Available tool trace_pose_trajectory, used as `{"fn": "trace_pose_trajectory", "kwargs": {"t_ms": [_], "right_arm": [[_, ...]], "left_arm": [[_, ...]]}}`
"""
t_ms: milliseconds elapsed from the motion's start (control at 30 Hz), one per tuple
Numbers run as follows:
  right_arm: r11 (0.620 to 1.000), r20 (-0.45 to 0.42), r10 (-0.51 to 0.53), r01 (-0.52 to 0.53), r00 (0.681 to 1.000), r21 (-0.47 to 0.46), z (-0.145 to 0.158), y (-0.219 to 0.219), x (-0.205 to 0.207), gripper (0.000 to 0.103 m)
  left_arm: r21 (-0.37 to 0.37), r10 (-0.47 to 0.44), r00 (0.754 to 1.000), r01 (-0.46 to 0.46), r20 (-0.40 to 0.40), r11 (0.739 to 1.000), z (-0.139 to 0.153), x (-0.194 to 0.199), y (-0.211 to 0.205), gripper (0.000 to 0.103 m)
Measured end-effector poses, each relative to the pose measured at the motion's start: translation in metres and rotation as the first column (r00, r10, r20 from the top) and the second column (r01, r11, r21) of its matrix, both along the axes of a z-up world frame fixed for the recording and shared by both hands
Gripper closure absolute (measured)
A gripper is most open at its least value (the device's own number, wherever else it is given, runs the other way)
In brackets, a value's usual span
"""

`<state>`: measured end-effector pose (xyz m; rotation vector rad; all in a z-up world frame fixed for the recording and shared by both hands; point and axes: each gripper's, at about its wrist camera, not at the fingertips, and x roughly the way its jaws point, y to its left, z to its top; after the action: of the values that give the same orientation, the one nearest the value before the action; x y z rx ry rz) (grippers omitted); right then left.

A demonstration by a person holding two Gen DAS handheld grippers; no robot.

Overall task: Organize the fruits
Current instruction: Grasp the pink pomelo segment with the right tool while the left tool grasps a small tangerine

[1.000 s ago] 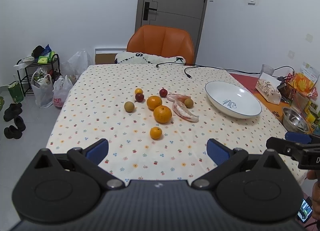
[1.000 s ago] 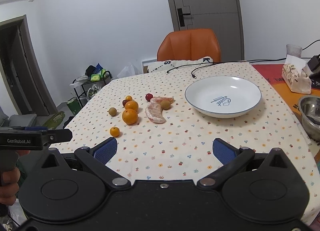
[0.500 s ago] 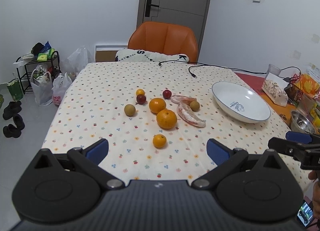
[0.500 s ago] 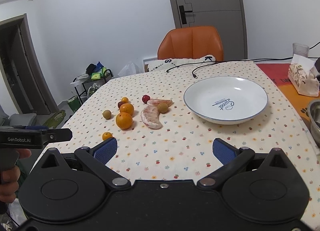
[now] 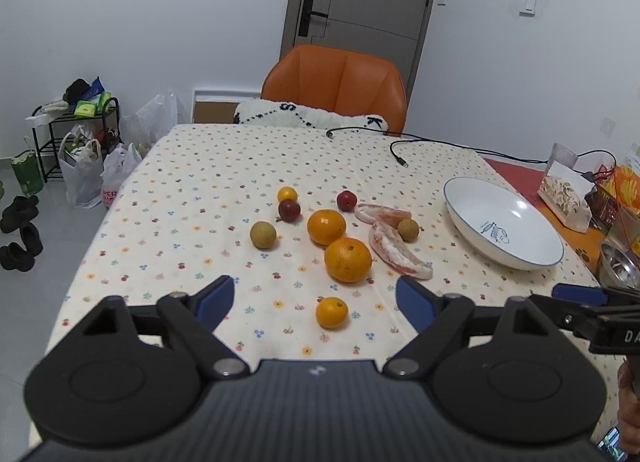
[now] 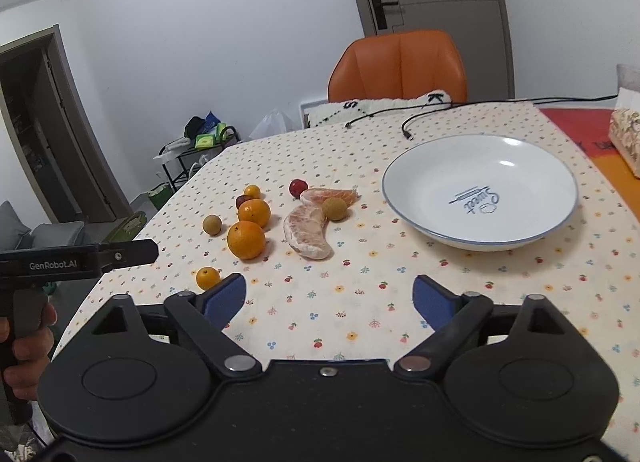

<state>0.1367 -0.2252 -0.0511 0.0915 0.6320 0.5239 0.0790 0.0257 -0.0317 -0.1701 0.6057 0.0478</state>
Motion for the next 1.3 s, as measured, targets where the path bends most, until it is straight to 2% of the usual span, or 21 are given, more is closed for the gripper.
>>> {"fn": "trace_pose_trajectory", "kwargs": {"t_ms": [133,300,500,600,667,833,1300], "right_arm": [[1.0,-0.014,0.012,-0.012,1.0,0.0,-0.004,0.006,0.01,0.02],[1.0,-0.028,0.023,-0.023,0.999,-0.003,-0.009,0.013,0.022,0.021],[1.0,-0.051,0.031,-0.031,0.998,-0.003,-0.016,0.02,0.034,0.023],[0.999,-0.059,0.037,-0.037,0.998,-0.006,-0.019,0.024,0.039,0.024],[0.999,-0.059,0.038,-0.039,0.998,-0.01,-0.021,0.027,0.043,0.024],[0.999,-0.071,0.044,-0.045,0.997,-0.021,-0.026,0.036,0.056,0.029],[0.996,-0.066,0.047,-0.051,0.997,-0.07,-0.035,0.073,0.088,0.032]], "left_arm": [[-0.008,-0.013,1.0,0.012,-0.026,1.0,-0.008,0.009,-0.001,0.032],[-0.014,-0.029,0.998,0.028,-0.05,1.0,-0.019,0.019,-0.003,0.039],[-0.03,-0.051,0.995,0.048,-0.089,0.998,-0.034,0.033,-0.005,0.051],[-0.042,-0.06,0.992,0.056,-0.11,0.998,-0.042,0.041,-0.006,0.064],[-0.044,-0.064,0.99,0.059,-0.122,0.997,-0.046,0.046,-0.006,0.081],[-0.052,-0.072,0.992,0.067,-0.105,0.996,-0.045,0.049,-0.003,0.081],[-0.063,-0.02,0.996,0.014,-0.085,0.998,-0.043,0.067,0.025,0.081]]}}
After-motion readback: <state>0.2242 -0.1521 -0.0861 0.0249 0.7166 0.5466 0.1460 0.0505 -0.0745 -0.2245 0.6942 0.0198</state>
